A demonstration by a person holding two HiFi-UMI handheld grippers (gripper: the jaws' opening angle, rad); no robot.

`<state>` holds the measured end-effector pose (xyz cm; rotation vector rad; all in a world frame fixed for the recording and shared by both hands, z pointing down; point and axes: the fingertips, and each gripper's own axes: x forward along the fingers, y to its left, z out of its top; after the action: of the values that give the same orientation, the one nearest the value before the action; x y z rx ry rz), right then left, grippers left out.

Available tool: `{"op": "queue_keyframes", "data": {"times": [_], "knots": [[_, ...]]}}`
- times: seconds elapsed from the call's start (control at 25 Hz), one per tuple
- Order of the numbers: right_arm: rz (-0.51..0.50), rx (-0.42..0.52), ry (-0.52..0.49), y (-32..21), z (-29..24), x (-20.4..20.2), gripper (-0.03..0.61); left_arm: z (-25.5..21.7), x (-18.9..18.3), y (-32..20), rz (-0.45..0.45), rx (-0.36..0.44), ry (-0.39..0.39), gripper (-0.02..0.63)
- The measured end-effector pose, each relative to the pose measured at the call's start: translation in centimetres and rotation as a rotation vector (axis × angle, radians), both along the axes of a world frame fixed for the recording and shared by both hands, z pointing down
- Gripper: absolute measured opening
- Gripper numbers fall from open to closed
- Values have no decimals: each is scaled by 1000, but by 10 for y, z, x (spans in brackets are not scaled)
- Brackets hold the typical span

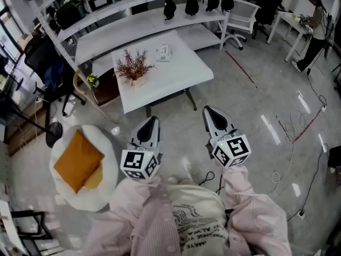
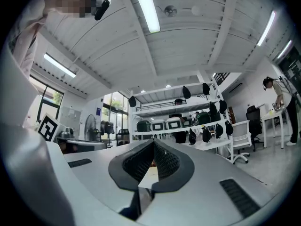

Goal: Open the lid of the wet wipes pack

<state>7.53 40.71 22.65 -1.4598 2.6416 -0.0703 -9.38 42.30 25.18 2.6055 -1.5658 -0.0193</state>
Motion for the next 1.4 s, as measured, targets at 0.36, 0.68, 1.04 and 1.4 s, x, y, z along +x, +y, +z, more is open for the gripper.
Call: {"op": "queue_keyframes", "data": {"times": [0.36, 0.68, 1.04, 1.4], "knots": [[-8, -3, 2, -4, 3, 5, -2, 1, 4, -2, -8, -1, 6, 25], [-11, -8, -13, -21, 10, 12, -2, 8, 14, -19, 7, -9, -16, 179], [-19, -40, -10, -61, 31, 14, -2, 25, 18, -56, 3, -39, -20, 179], [9, -83, -10, -135, 53, 26, -2, 41, 19, -133, -4, -61, 1, 178]]}}
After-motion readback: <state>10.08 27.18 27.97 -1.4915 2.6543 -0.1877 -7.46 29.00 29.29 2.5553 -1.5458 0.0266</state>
